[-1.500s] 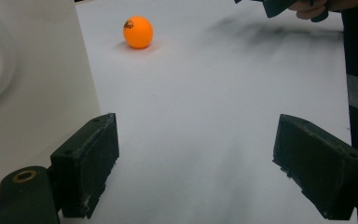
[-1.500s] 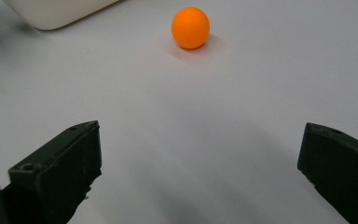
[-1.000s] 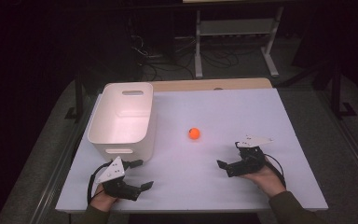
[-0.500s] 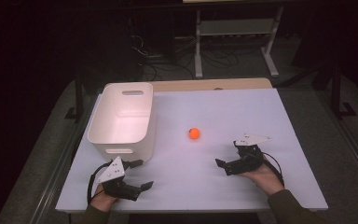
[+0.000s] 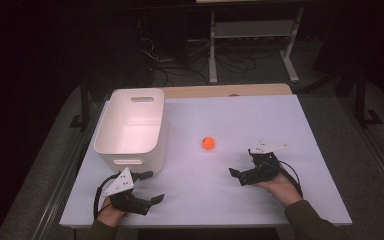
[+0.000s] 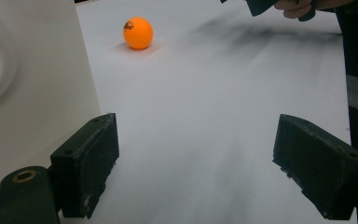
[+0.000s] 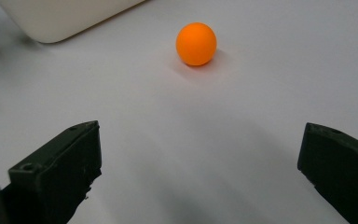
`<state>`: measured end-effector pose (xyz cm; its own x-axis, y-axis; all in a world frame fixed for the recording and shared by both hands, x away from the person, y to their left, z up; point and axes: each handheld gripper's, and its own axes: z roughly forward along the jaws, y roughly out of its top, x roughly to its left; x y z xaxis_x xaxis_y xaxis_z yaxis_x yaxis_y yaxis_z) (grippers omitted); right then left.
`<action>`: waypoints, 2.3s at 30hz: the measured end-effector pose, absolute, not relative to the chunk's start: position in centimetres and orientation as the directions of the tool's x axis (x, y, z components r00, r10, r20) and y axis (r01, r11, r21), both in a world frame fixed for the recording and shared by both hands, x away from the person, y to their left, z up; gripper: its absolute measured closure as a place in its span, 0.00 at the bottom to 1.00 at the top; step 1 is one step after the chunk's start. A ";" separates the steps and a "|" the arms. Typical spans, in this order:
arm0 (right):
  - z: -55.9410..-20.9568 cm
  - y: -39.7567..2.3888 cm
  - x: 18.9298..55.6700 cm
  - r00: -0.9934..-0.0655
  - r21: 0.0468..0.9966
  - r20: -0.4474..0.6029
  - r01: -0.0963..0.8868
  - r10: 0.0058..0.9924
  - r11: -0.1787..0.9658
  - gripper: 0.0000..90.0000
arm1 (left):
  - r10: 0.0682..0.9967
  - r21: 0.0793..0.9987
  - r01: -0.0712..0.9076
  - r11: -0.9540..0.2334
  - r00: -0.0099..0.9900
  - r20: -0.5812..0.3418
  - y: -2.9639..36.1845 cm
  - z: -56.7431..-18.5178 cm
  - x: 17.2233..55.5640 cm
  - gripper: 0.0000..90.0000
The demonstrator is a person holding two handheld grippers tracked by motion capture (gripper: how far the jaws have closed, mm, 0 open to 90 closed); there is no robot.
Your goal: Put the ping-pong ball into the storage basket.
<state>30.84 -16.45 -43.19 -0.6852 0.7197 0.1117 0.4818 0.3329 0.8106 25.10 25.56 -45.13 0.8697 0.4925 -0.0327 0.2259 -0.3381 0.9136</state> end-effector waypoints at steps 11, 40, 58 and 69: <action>-43.0 -16.1 31.3 -0.691 0.813 0.111 0.476 0.715 0.335 0.00 | 0.494 0.914 0.225 -0.338 0.869 -0.031 25.5 -45.1 25.1 0.16; -42.8 -14.6 32.5 -0.704 0.813 0.105 0.467 0.702 0.347 0.00 | 0.494 0.915 0.223 -0.337 0.869 -0.029 25.6 -45.1 25.1 0.16; -42.8 -14.3 33.1 -0.704 0.816 0.105 0.464 0.702 0.344 0.00 | 0.494 0.915 0.221 -0.337 0.869 -0.028 25.6 -45.1 25.0 0.16; -42.8 -14.1 33.5 -0.705 0.814 0.106 0.466 0.701 0.346 0.00 | 0.494 0.915 0.221 -0.337 0.869 -0.028 25.6 -45.1 25.0 0.16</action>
<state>33.49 -14.05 -42.76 -0.7053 0.7010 0.1057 0.4660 0.3460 0.8143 25.04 25.58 -45.13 0.8692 0.4937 -0.0279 0.2210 -0.3372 0.9151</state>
